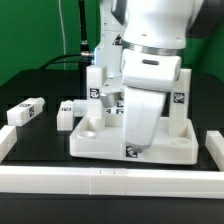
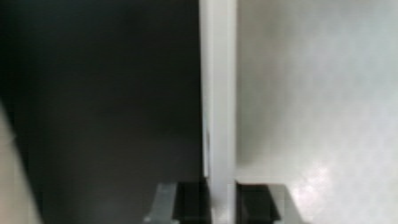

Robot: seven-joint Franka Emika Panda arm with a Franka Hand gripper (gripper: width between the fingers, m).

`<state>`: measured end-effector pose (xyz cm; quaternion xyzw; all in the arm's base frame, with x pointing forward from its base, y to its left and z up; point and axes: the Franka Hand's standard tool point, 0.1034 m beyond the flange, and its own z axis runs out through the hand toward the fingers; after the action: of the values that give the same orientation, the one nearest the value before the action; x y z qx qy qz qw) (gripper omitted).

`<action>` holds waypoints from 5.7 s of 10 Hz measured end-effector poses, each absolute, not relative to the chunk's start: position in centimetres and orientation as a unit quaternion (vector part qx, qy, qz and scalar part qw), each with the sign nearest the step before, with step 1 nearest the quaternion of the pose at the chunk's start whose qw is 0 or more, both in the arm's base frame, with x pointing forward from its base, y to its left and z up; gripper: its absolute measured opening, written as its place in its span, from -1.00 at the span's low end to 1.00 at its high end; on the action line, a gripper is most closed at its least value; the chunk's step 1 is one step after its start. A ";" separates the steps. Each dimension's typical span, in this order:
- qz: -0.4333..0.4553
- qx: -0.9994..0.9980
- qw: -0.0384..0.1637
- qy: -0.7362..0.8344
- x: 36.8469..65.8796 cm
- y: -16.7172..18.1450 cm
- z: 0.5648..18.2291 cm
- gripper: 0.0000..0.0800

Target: Assemble desk

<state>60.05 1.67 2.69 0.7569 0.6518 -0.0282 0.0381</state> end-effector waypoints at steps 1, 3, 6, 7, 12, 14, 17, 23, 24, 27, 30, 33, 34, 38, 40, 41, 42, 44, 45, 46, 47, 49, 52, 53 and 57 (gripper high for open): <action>-0.028 0.750 0.036 0.659 60.7 2.4 2.5 -0.85; -0.024 0.741 0.041 0.670 61.8 3.2 2.3 -0.85; -0.025 0.742 0.043 0.668 61.7 2.9 2.2 -0.85; -0.025 0.743 0.043 0.668 61.7 2.9 2.2 -0.85; -0.042 0.724 0.046 0.687 63.3 3.5 2.5 -0.85; -0.045 0.729 0.046 0.682 63.7 3.5 2.4 -0.85; -0.060 0.733 0.040 0.677 64.0 3.5 2.3 -0.85; -0.051 0.754 0.053 0.653 63.8 2.7 7.7 0.50; -0.048 0.755 0.058 0.651 64.1 2.3 8.6 0.50; -0.043 0.767 0.066 0.637 63.8 0.8 9.5 0.62; -0.041 0.778 0.066 0.623 63.8 0.9 9.5 0.62; -0.060 0.861 0.064 0.501 62.4 -1.3 8.7 0.62; -0.064 0.884 0.065 0.459 62.3 -1.6 8.7 0.62; -0.056 0.929 0.072 0.359 62.3 -1.4 8.6 0.62; -0.059 0.950 0.062 0.299 61.8 -2.8 8.4 0.62; -0.066 0.955 0.055 0.285 61.5 -4.3 8.5 0.62; -0.064 0.961 0.041 0.266 61.1 -6.0 8.5 0.62; -0.060 0.961 0.038 0.266 60.5 -8.9 8.1 0.62; -0.060 0.961 0.037 0.266 60.6 -8.4 8.1 0.62; -0.060 0.961 0.037 0.268 60.6 -8.4 8.0 0.62; -0.061 0.961 0.037 0.266 60.5 -8.5 8.0 0.62; -0.085 0.972 0.010 0.219 59.2 -10.5 8.2 0.62; -0.087 0.977 0.016 0.191 57.9 -13.9 7.8 0.62; -0.087 0.980 0.017 0.178 57.9 -13.7 7.7 0.62; -0.117 0.993 0.008 -0.001 56.1 -14.0 7.0 0.62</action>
Offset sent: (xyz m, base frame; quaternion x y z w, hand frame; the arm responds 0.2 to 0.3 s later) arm 0.0025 0.0083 0.0078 -0.0327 -0.0145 -0.0071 0.9993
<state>56.07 -14.02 7.02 0.9931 -0.0010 -0.1170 0.0084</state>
